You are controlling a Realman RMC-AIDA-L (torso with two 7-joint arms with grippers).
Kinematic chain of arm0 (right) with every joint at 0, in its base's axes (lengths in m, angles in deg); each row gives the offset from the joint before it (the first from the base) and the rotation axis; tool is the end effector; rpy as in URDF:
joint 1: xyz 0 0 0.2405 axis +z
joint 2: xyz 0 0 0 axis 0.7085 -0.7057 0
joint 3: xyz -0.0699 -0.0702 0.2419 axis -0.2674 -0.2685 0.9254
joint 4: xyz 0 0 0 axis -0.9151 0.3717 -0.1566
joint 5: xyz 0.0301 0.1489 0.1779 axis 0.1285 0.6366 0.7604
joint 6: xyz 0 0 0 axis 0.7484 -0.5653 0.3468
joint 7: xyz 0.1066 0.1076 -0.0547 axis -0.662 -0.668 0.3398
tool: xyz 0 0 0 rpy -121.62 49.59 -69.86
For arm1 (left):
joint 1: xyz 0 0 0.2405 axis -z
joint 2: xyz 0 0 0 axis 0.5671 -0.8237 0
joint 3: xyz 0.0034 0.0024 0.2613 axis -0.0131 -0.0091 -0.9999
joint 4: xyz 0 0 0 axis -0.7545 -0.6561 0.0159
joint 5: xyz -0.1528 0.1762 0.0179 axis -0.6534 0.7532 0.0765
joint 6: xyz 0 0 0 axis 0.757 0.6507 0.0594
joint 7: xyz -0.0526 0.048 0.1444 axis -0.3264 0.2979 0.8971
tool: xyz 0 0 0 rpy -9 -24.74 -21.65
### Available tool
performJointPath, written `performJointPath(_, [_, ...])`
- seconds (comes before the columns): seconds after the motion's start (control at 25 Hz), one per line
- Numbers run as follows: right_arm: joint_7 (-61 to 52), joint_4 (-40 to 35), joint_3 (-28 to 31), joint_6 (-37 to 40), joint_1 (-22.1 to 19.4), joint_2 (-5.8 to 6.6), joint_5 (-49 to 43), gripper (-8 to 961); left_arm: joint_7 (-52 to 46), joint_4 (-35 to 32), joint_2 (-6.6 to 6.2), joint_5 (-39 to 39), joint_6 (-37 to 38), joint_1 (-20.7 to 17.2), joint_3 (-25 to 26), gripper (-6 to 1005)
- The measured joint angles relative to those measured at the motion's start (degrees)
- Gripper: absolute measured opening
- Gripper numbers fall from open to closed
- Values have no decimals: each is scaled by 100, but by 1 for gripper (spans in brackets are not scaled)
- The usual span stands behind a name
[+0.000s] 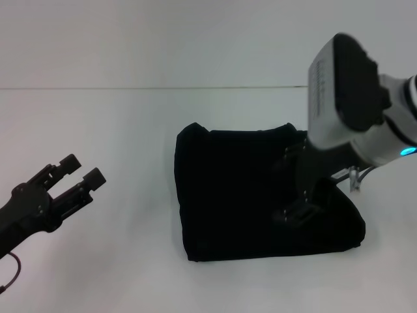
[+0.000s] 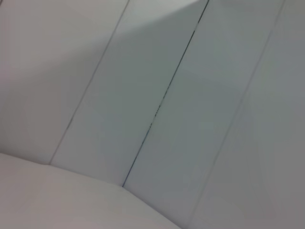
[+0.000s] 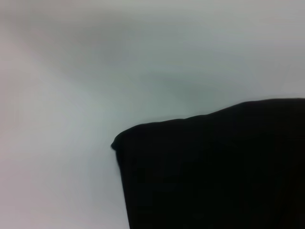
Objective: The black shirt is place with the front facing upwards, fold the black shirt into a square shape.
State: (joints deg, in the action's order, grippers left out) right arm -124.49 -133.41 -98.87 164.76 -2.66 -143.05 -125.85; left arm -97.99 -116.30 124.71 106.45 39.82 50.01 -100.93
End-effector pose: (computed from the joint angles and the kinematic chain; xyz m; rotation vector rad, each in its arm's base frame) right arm 0.1332 0.4019 -0.0266 -2.9076 0.0167 -0.4456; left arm -0.3349 0.2704 0.0087 -2.1026 -0.8517 -1.2293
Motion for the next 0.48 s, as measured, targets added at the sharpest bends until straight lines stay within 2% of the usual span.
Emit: performJointPath(0.48, [158,-344,-1487,-586,-446,-14,-15,912,121,287,-21,-43,-366,61,259,847])
